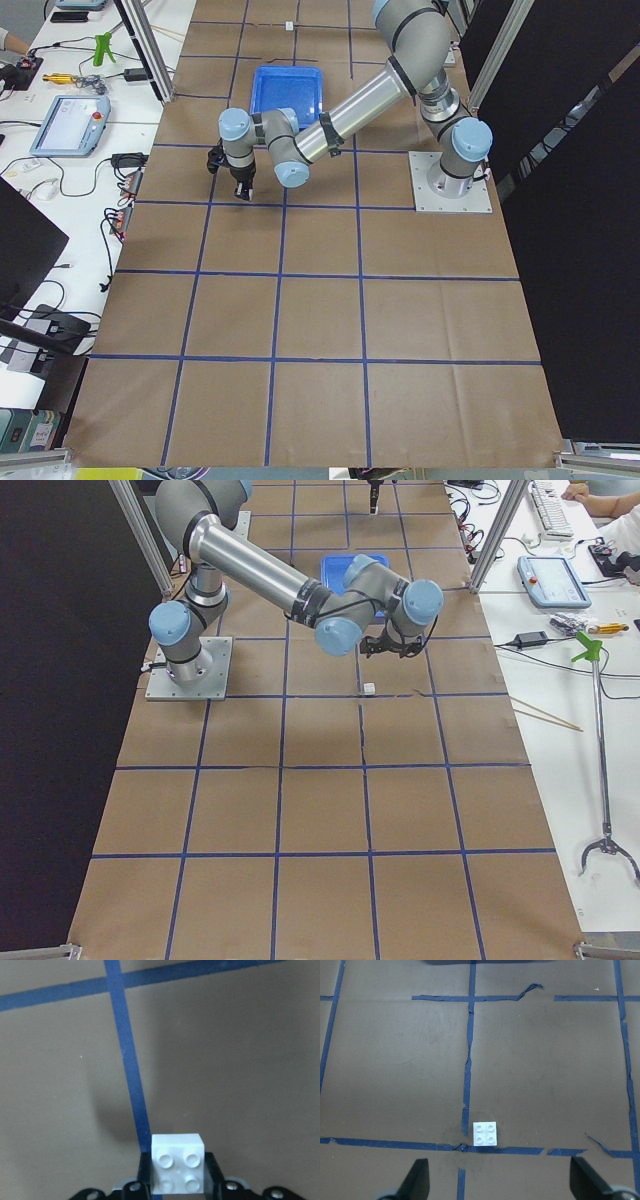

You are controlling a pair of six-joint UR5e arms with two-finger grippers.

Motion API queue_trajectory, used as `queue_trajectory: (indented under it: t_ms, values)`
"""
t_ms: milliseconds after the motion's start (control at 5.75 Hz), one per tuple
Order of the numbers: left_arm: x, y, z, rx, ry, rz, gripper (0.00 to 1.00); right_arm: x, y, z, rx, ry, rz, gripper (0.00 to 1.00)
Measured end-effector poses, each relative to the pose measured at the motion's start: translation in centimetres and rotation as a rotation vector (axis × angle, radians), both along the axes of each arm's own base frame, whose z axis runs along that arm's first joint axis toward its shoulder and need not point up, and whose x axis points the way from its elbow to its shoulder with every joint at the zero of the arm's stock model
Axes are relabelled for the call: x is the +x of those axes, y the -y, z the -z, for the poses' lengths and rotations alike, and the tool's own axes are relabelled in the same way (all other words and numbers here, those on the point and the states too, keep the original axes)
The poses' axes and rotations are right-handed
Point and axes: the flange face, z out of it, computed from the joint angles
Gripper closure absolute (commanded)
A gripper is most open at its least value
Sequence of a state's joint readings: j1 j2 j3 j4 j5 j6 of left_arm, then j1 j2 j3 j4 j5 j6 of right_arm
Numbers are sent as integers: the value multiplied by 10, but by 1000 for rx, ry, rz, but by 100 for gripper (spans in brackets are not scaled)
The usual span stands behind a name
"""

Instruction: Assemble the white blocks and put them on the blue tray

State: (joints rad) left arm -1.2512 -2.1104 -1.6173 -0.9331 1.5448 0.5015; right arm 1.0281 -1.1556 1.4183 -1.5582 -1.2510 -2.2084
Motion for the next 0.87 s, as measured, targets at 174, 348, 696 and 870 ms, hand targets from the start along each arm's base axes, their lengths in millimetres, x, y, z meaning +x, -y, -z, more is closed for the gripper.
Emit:
queue_trajectory:
  t_ms: [174,348,696,870]
  values:
    - [-48,-5,-25,-17,9,75,71,-11,3,38,-11,91,-33,0]
    - [-134,-17,-42,-17,12,209,71,-19,4,71,-24,157,-61,0]
    - [-317,-72,-49,0,12,519,71,-25,5,123,-35,221,-55,0]
    - [-377,-103,-40,17,18,689,71,-22,5,142,-43,247,-44,0]
